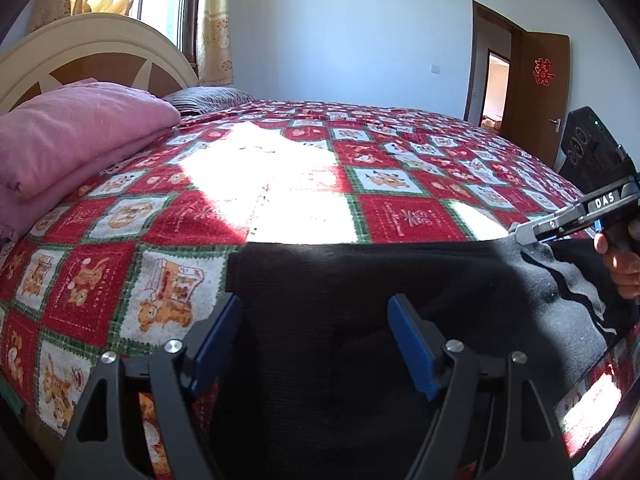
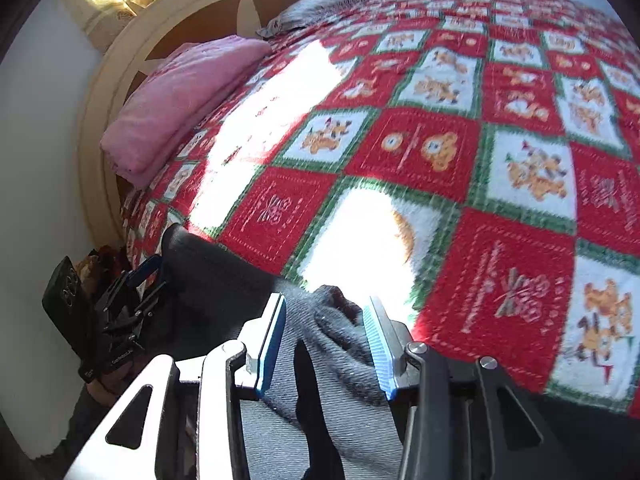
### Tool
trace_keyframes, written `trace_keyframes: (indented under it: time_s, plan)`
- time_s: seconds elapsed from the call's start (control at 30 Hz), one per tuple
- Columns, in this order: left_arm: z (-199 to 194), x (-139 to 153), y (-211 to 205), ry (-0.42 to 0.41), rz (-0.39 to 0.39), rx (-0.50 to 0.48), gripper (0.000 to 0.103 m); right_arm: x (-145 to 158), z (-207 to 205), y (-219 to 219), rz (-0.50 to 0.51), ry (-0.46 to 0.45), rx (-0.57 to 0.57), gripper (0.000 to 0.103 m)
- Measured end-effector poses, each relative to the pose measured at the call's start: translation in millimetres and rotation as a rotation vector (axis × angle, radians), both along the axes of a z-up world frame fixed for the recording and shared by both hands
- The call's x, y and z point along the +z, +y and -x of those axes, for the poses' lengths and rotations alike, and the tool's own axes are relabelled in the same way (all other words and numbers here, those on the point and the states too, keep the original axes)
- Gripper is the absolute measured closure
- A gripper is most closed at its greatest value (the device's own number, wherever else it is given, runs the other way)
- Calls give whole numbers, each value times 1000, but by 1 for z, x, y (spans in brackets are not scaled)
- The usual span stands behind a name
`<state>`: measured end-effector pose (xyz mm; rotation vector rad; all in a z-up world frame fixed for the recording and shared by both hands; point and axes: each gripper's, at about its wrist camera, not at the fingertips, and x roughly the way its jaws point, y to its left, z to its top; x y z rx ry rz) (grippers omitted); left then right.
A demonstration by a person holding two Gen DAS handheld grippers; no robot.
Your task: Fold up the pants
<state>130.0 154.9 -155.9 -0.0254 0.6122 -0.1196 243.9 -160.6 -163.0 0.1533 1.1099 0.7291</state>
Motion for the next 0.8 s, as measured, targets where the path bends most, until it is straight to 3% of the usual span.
trace_keyframes:
  time_s: [0.03,0.17,0.37,0.4,0.43,0.5,0.67,0.8]
  plan:
    - [0,1,2,-3,6,3,21,1,3,3,49,-43,-17,94]
    - [-6,-1,3,-8,1,26,10,15,-1,-1,50,-114,-93,98]
    - [-11,-13,6,11,-4,45,7,-2,-8,9,119,-107,-79,97]
    - [-9,-12,8,12,-2,50,7,1,-5,6,121,-120,-82,88]
    - [-8,-12,9,9,-10,57,7,6,-2,-2,134,-127,-101,66]
    - [-8,-13,12,6,-39,81,1,16,5,-20,144,-162,-142,48]
    - [-9,-19,25,25,31,102,0,32,62,-55,147,-224,-85,48]
    - [-4,-11,18,15,-2,119,0,-2,97,-57,265,-210,2,48]
